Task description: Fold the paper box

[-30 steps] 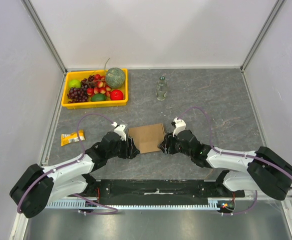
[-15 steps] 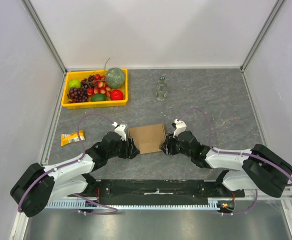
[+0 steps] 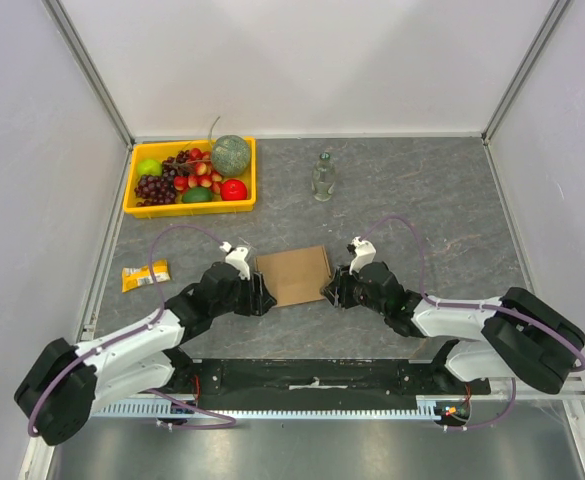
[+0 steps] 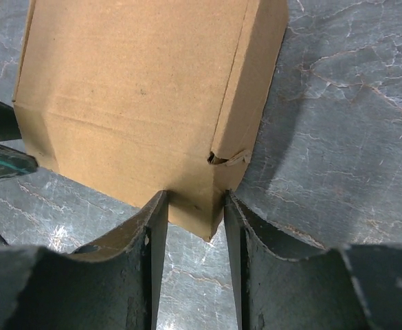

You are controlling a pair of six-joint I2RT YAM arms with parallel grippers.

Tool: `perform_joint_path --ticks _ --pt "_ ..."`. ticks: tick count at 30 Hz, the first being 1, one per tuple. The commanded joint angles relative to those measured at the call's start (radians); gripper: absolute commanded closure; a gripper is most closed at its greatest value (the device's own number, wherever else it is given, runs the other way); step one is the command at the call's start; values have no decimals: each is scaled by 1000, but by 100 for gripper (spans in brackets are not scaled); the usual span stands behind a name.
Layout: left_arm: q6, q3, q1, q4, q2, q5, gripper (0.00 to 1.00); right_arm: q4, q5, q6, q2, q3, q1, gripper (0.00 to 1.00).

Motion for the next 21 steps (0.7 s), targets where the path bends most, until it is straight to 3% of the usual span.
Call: perform_joint_path --ticks 1,6,14,21 --pt "-10 63 -3 -135 -120 -65 37 53 -9 -7 14 -3 -12 56" --pt "-7 86 -5 -244 -164 -76 32 71 -26 -8 31 0 -21 56" --pt "14 199 -3 -295 -253 -136 36 92 -43 -10 60 14 -32 58" --pt "137 446 21 -213 -19 -161 40 117 -43 -16 80 14 -43 60"
